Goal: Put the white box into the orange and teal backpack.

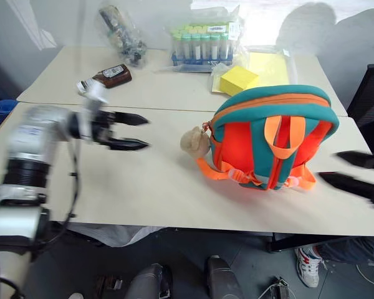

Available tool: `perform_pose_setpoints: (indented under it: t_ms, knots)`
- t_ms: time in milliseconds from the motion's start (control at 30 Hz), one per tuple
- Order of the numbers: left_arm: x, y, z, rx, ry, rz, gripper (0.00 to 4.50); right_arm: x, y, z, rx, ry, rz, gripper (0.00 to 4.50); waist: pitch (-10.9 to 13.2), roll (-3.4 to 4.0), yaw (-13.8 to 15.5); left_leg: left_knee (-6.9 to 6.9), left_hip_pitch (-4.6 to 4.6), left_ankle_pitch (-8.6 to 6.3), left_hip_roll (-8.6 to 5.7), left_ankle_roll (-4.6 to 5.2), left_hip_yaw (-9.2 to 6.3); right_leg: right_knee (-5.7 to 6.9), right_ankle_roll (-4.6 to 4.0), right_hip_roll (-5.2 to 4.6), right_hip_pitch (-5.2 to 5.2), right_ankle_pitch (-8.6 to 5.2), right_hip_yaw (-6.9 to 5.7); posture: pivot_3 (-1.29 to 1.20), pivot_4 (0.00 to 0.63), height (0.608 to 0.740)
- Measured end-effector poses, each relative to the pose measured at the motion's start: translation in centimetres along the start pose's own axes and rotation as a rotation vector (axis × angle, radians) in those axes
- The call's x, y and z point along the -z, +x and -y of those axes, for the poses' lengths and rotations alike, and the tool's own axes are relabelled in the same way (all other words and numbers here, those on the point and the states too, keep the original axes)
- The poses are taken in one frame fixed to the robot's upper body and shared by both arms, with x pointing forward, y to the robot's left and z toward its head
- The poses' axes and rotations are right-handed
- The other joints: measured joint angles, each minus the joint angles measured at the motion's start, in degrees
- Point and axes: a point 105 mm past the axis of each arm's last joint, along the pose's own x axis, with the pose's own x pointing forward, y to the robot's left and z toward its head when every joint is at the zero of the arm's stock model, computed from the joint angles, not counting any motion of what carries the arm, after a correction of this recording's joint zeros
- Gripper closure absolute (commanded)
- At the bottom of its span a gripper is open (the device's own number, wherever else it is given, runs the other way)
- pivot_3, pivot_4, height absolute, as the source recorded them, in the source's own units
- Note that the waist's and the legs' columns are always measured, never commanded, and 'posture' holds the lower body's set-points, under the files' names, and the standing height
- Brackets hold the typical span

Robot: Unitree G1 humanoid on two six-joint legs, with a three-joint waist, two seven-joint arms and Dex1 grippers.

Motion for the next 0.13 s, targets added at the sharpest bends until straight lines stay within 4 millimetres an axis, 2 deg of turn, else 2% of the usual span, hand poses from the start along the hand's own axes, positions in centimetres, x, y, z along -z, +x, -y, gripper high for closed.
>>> perform_pose_setpoints:
  t_ms: [67,133]
  knots:
    - [-1.5,-2.0,-0.2,-0.042,0.013,0.026,0.00,-0.5,-1.9,0.7,0.031,-0.002,0.027,0.01,0.00,0.00,0.00,-0.03,0.39,-0.10,-0.03,0.17,0.03,-0.08,0.02,0.03,0.43,0.00,0.03,0.00,0.150,0.740]
    - [-1.8,-2.8,-0.2,-0.051,0.018,0.040,0.00,-0.6,-2.8,0.9,0.037,0.007,0.048,0.01,-0.01,0.00,-0.02,-0.13,0.98,-0.32,-0.01,0.26,0.00,-0.25,0.01,-0.04,1.06,-0.08,0.06,0.00,0.150,0.740]
